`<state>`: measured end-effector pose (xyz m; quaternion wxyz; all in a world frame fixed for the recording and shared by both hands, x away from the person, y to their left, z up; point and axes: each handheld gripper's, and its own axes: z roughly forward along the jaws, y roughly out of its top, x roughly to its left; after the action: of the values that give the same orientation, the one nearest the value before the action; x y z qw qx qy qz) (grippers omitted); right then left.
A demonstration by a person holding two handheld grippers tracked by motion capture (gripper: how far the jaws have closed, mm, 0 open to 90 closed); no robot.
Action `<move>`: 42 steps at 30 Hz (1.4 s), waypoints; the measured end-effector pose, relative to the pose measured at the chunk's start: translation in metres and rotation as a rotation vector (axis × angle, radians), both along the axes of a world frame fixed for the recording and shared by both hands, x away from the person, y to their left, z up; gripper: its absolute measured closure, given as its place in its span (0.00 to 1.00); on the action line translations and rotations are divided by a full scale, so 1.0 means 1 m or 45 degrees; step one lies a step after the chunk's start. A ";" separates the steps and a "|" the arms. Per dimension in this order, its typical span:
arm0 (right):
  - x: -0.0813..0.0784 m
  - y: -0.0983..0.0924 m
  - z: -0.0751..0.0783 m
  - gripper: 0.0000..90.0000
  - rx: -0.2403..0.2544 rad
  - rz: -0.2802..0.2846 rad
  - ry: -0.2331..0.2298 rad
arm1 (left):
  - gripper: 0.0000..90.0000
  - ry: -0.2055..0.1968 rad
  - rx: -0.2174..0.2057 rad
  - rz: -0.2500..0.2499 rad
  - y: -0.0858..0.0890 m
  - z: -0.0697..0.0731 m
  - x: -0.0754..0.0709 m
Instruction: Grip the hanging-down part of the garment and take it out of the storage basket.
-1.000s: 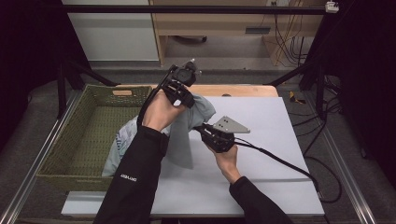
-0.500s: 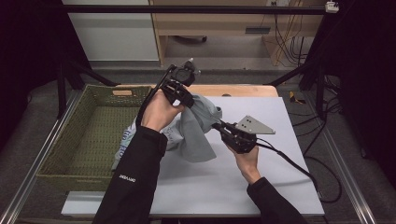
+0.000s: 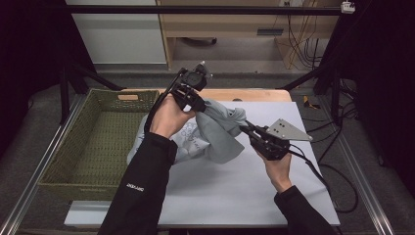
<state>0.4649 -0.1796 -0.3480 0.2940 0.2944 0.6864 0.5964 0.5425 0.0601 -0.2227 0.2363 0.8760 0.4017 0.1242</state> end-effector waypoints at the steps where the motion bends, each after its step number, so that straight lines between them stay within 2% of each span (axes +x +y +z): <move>1: -0.001 -0.002 0.002 0.95 0.006 -0.004 -0.006 | 0.93 0.002 -0.001 -0.004 0.000 0.000 0.000; 7: -0.008 -0.012 0.009 0.95 0.030 -0.026 -0.033 | 0.93 -0.001 -0.007 -0.015 -0.003 0.000 -0.002; 9: -0.010 -0.016 0.013 0.95 0.026 -0.047 -0.049 | 0.93 0.005 -0.017 -0.021 -0.006 0.000 -0.003; 13: -0.013 -0.020 0.017 0.95 0.002 -0.079 -0.077 | 0.93 0.003 0.006 -0.024 -0.010 -0.001 -0.003; 16: -0.013 -0.022 0.015 0.95 0.011 -0.088 -0.060 | 0.93 0.009 -0.020 -0.027 -0.010 -0.002 -0.003; 20: -0.008 -0.016 0.002 0.92 -0.028 -0.055 -0.008 | 0.93 -0.004 0.010 -0.033 -0.013 -0.004 -0.004; 22: -0.006 -0.013 -0.007 0.83 -0.033 -0.043 0.017 | 0.93 -0.004 0.012 -0.025 -0.015 -0.005 -0.004; 23: -0.006 -0.012 -0.011 0.74 -0.031 -0.048 0.010 | 0.93 -0.006 0.014 -0.025 -0.015 -0.006 -0.003; 25: -0.007 -0.012 -0.016 0.66 -0.028 -0.058 -0.005 | 0.93 -0.004 0.017 -0.025 -0.015 -0.008 -0.003; 27: -0.009 -0.016 -0.020 0.52 -0.017 -0.060 -0.004 | 0.93 0.001 0.018 -0.025 -0.016 -0.010 -0.002; 29: -0.009 -0.021 -0.023 0.42 -0.006 -0.063 0.014 | 0.93 0.001 0.014 -0.024 -0.017 -0.012 -0.001; 31: -0.011 -0.025 -0.026 0.27 -0.002 -0.081 0.030 | 0.93 0.004 0.016 -0.030 -0.019 -0.014 -0.001; 34: -0.013 -0.032 -0.030 0.12 0.011 -0.125 0.071 | 0.93 0.003 0.017 -0.042 -0.021 -0.017 -0.002; 38: -0.018 -0.043 -0.039 0.05 0.039 -0.159 0.107 | 0.93 0.002 0.006 -0.048 -0.021 -0.020 -0.001; 42: -0.023 -0.055 -0.050 0.02 0.087 -0.200 0.137 | 0.93 0.009 0.021 -0.050 -0.022 -0.026 -0.001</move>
<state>0.4421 -0.2342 -0.3981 0.2923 0.3889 0.6553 0.5778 0.5419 0.0383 -0.2483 0.2301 0.8861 0.3841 0.1198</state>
